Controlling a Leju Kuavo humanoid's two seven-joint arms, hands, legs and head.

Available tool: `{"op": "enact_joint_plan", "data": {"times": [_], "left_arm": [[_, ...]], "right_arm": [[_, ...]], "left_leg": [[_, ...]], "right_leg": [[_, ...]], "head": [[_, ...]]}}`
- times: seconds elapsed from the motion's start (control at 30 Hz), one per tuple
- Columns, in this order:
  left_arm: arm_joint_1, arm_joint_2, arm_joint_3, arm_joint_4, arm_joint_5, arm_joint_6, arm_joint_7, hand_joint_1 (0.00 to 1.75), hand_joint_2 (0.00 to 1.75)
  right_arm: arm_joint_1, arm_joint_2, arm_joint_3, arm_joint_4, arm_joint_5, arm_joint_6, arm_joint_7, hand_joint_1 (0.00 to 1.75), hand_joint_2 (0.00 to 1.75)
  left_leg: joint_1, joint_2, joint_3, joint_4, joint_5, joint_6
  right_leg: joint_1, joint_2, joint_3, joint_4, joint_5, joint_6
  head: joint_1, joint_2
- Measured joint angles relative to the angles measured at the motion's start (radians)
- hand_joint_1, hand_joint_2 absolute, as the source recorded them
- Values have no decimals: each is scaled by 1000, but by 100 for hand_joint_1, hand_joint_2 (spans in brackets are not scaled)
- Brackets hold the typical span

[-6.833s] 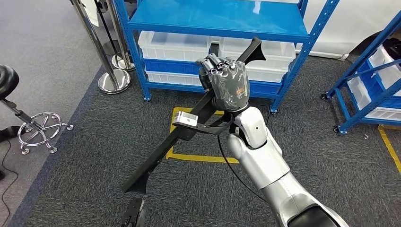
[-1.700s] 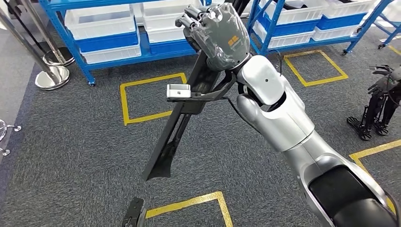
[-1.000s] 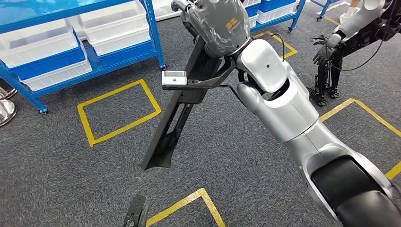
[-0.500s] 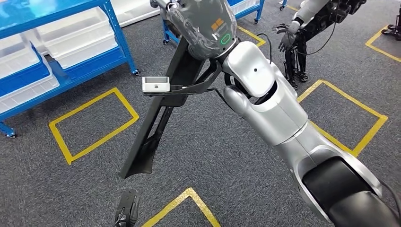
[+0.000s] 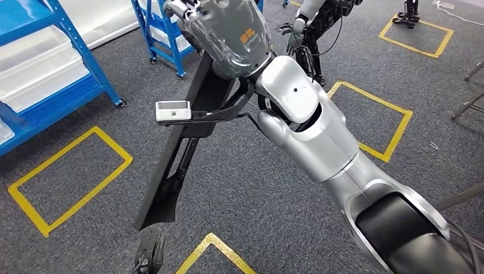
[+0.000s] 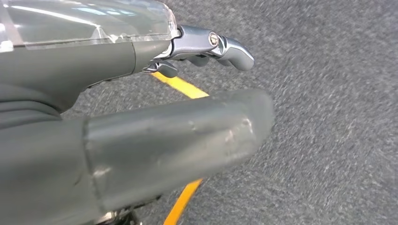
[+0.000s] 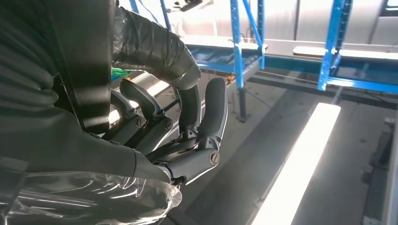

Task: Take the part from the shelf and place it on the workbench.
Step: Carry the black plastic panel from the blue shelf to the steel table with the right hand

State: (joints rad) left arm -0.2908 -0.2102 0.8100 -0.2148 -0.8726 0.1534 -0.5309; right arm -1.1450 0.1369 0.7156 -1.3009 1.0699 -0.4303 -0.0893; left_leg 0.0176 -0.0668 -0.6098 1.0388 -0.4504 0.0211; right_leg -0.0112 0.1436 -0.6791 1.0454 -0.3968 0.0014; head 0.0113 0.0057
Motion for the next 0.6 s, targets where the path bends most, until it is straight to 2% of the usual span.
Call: {"op": "enact_joint_plan", "data": {"times": [0.03,0.1,0.13,0.17,0.2,0.23,0.27,0.3,0.37,0.4,0.43,0.47,0.53,0.6], "left_arm": [[1,-3,0,0,0,0,1,0,0],[2,-8,1,0,-2,-1,2,0,0],[3,-8,1,0,-3,-2,6,0,0],[5,-8,1,0,-5,-1,11,0,0],[8,-7,1,0,-7,0,16,0,0],[10,-6,2,0,-8,3,21,0,0],[11,-5,2,0,-8,5,24,0,0],[10,-4,2,0,-8,8,25,0,0],[5,-2,3,0,-8,10,27,0,0],[2,1,3,0,-8,11,28,0,0],[0,3,3,0,-8,11,29,0,0],[-2,5,3,0,-9,11,30,0,0],[-7,6,4,0,-10,11,31,0,0],[-13,5,4,0,-13,11,31,0,0]], "right_arm": [[-1,-1,-2,2,-2,0,-2,175,175],[-5,-2,-6,4,-5,0,-4,175,175],[-7,-2,-7,5,-6,-1,-4,175,175],[-7,-2,-7,6,-6,-1,-5,175,175],[-6,-2,-7,7,-6,-2,-5,175,175],[-4,-3,-7,9,-6,-3,-5,175,175],[-4,-4,-8,10,-6,-4,-5,175,175],[-4,-4,-9,11,-6,-4,-5,175,175],[-7,-4,-13,11,-6,-5,-5,175,175],[-9,-4,-16,10,-6,-5,-5,175,175],[-11,-4,-19,10,-6,-5,-5,175,175],[-12,-4,-22,10,-6,-5,-5,175,175],[-16,-4,-26,10,-6,-5,-5,175,175],[-22,-3,-29,10,-6,-4,-5,175,175]], "left_leg": [[2,12,5,-10,5,3],[5,39,16,-29,15,12],[2,53,18,-32,15,14],[0,66,19,-32,15,16],[-1,80,19,-31,13,17],[-2,94,19,-29,11,17],[-2,107,19,-27,9,16],[-1,119,19,-24,5,14],[-4,139,20,-16,-4,6],[-6,147,21,-13,-8,2],[-7,154,21,-11,-11,-4],[-8,162,23,-11,-13,-9],[-4,169,28,-10,-19,-21],[1,134,12,36,-55,-29]], "right_leg": [[2,-7,-2,1,-1,6],[8,-60,-25,48,-32,14],[8,-96,-51,101,-61,17],[5,-118,-82,165,-90,21],[1,-130,-110,219,-108,25],[-2,-136,-125,248,-112,28],[-6,-140,-121,239,-97,31],[-9,-148,-95,192,-68,32],[-6,-187,-24,64,-18,29],[-2,-204,-1,20,-6,24],[4,-213,9,0,-5,19],[9,-210,9,-2,-7,12],[9,-187,10,-9,-4,1],[4,-166,15,-15,0,-12]], "head": [[0,0],[2,0],[3,0],[3,0],[3,0],[3,0],[3,0],[3,0],[3,0],[3,0],[3,0],[3,0],[3,0],[2,0]]}}
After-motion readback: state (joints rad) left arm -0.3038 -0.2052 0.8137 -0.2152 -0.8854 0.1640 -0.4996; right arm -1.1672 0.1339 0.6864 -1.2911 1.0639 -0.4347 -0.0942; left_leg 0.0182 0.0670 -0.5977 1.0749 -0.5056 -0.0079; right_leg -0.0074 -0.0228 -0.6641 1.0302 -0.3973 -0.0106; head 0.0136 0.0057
